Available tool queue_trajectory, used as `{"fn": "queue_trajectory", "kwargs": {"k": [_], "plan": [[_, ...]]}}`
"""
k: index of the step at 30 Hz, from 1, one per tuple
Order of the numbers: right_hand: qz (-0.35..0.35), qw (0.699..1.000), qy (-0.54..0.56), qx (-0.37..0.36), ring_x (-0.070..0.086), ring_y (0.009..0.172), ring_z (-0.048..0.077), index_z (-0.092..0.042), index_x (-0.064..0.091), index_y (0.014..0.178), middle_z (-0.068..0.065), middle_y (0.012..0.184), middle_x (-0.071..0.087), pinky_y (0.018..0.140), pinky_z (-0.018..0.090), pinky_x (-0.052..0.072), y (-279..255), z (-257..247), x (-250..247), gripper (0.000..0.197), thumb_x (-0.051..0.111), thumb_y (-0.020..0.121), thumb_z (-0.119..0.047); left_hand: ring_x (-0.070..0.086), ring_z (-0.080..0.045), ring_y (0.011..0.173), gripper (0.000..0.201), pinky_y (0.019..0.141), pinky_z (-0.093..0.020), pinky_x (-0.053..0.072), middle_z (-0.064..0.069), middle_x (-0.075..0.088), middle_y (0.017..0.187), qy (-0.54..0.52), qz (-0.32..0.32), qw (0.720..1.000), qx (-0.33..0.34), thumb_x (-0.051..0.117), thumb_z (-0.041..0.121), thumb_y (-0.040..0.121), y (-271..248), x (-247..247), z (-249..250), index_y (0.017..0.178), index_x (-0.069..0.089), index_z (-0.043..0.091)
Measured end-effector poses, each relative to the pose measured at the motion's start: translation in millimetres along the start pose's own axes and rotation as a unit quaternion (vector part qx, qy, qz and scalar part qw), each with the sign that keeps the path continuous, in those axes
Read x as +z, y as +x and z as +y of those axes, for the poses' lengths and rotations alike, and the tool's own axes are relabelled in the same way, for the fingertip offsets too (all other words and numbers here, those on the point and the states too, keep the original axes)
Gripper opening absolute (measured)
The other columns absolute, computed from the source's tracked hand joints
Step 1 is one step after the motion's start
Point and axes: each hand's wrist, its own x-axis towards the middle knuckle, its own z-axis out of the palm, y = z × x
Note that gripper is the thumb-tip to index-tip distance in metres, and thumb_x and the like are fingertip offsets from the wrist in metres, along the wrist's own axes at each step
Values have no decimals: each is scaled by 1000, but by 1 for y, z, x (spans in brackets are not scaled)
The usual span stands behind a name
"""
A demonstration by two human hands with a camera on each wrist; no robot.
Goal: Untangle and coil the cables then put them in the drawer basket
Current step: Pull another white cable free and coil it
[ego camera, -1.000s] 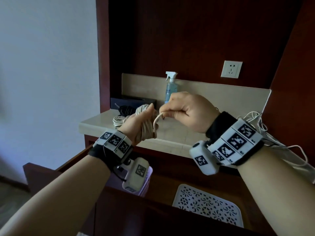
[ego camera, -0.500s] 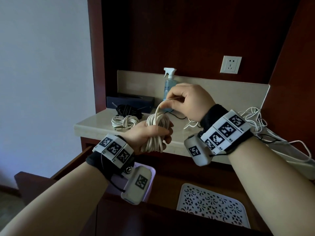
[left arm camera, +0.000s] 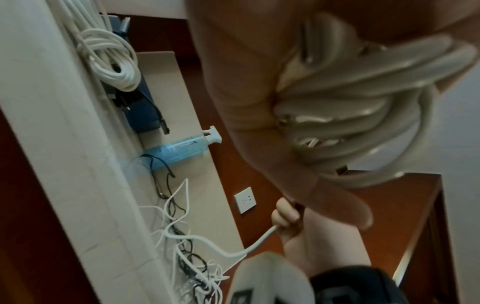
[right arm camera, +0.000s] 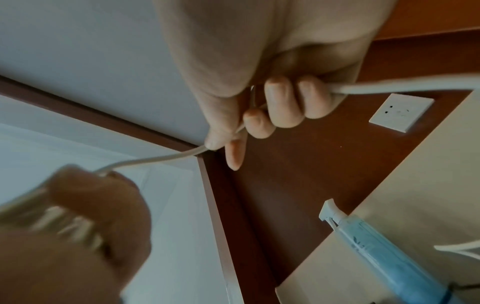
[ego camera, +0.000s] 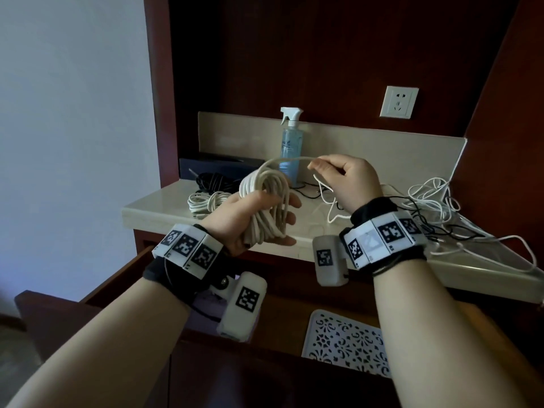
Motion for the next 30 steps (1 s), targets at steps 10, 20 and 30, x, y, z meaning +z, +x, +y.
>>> {"fn": "queue_trajectory", "kwargs": {"k": [10,20,30], "plan": [[49,995,86,31,56,66,10,-27,47,86,-6,75,59,66,25,46,-50,15,7,16,59,89,-16,64,-16,73,50,53,-28,53,-3,66,116,-70,40,995,60,60,21,57,-4,-1,-5,106,67,15],[-139,989,-39,-28,51,70,-2,-27,59,75,-17,76,55,64,5,35,-71,13,11,20,66,82,-10,57,-14,66,36,50,-24,47,-7,66,97,-131,75,986,68,54,14,67,-13,-6,-17,102,58,8],[-151,984,-94,32,51,75,-7,-27,68,94,-18,83,62,66,3,34,-73,28,-28,13,56,89,-31,57,-16,79,13,92,-46,49,-1,59,73,-103,278,948,114,59,21,87,-19,-25,-14,77,56,12]]}}
